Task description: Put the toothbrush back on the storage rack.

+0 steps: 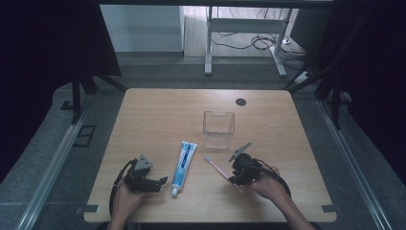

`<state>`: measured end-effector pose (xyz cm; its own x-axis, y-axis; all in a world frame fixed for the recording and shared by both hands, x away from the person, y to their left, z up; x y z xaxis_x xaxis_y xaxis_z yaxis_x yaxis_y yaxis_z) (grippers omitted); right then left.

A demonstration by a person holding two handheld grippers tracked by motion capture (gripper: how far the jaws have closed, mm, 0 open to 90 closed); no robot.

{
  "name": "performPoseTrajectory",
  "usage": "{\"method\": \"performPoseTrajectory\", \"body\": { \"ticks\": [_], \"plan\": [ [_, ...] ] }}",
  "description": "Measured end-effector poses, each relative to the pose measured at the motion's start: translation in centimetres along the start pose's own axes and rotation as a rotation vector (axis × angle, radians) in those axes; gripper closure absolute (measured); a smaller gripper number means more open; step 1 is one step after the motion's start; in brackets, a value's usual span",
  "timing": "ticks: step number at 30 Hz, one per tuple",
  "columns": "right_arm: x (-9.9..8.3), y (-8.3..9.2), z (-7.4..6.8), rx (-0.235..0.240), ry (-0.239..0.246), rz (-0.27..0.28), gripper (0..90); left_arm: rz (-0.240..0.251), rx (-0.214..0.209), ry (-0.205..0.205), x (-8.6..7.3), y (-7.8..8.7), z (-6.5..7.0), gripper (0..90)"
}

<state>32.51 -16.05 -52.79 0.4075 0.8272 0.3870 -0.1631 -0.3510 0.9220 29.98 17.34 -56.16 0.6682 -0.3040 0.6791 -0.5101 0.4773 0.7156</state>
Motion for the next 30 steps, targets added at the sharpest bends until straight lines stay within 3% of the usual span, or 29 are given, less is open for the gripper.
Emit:
{"method": "performPoseTrajectory", "body": {
  "ticks": [5, 16, 24, 30],
  "plan": [
    [1.0, -0.8, 0.1, 0.008, 0.015, -0.057, 68.1, 0.001, 0.000, 0.005, 0.0, 0.0, 0.0, 13.8],
    [2.7, -2.4, 0.2, -0.023, 0.019, -0.162, 71.3, 0.000, 0.003, 0.005, 0.0, 0.0, -0.1, 13.8],
    [3.3, -2.7, 0.2, -0.020, 0.018, -0.201, 78.9, -0.002, 0.005, 0.001, 0.0, 0.0, 0.0, 13.8],
    [3.3, -2.4, 0.3, -0.011, -0.001, -0.183, 79.1, -0.002, 0.008, 0.001, 0.0, 0.0, -0.1, 13.9]
  ]
}}
Point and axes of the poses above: each handheld gripper's, and its own axes: y roughly backward along the jaws, x roughly out of its top, z roughly to its right, the point moved 4 cm from there along -y, roughly forward along the jaws, and after that the axes turned 9 degrees about y, right-handed, at the moved point
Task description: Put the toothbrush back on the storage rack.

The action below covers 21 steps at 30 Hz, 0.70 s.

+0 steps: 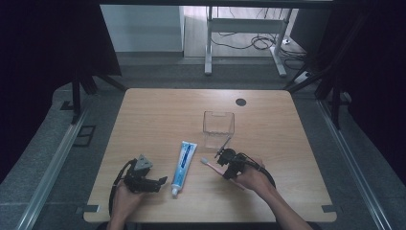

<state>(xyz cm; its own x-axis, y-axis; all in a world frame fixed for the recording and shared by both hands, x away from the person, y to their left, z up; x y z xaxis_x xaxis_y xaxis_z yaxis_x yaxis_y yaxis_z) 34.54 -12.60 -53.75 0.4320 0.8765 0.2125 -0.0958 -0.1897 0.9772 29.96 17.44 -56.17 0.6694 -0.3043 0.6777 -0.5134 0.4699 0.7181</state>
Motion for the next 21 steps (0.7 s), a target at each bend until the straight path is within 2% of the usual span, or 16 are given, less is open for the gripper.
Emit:
{"method": "performPoseTrajectory", "body": {
  "ticks": [13, 21],
  "plan": [
    [-0.8, 1.6, -0.1, 0.013, -0.005, 0.045, 79.2, -0.004, 0.005, -0.005, 0.0, -0.1, 0.1, 13.9],
    [-1.6, 3.1, -0.1, 0.017, -0.004, 0.092, 79.3, -0.004, 0.009, -0.006, 0.0, -0.1, 0.1, 13.9]
  ]
}}
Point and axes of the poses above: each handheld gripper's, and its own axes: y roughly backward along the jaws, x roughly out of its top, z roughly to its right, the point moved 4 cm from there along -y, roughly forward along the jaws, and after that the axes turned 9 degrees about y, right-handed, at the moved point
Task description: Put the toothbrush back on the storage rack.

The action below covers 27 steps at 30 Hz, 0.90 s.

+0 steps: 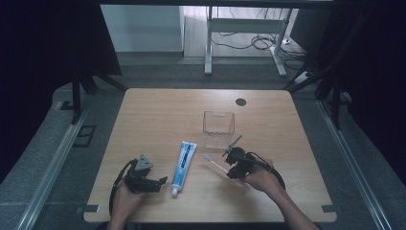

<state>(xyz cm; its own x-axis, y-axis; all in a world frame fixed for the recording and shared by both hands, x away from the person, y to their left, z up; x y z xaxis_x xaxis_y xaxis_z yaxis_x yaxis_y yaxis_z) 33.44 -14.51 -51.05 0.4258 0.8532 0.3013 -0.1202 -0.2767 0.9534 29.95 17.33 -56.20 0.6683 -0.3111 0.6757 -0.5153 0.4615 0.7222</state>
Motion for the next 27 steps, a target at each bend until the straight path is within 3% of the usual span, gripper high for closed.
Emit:
{"method": "performPoseTrajectory", "body": {
  "ticks": [16, 27],
  "plan": [
    [-0.1, 3.5, 0.0, -0.014, 0.003, 0.095, 79.3, -0.001, 0.002, -0.011, 0.0, 0.0, 0.0, 13.9],
    [0.5, 6.2, 1.2, -0.060, -0.014, 0.180, 79.3, 0.016, -0.008, 0.013, 0.1, 0.1, -0.1, 13.7]
  ]
}}
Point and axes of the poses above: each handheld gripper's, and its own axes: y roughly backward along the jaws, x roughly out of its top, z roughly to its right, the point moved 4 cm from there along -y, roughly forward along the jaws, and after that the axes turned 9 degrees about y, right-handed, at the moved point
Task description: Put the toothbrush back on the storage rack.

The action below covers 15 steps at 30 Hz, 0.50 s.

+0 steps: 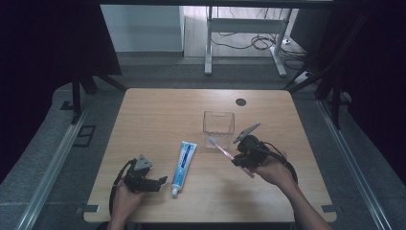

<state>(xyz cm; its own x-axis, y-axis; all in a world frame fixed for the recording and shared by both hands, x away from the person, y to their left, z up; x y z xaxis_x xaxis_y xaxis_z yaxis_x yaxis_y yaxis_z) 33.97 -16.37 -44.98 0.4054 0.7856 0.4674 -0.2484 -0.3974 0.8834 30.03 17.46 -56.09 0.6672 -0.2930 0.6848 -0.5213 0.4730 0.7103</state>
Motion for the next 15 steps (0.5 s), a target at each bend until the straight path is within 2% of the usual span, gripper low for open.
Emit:
{"method": "performPoseTrajectory", "body": {
  "ticks": [15],
  "plan": [
    [0.9, 0.7, 1.9, -0.037, -0.039, 0.075, 79.2, 0.008, 0.001, 0.008, 0.0, 0.1, -0.1, 13.7]
  ]
}}
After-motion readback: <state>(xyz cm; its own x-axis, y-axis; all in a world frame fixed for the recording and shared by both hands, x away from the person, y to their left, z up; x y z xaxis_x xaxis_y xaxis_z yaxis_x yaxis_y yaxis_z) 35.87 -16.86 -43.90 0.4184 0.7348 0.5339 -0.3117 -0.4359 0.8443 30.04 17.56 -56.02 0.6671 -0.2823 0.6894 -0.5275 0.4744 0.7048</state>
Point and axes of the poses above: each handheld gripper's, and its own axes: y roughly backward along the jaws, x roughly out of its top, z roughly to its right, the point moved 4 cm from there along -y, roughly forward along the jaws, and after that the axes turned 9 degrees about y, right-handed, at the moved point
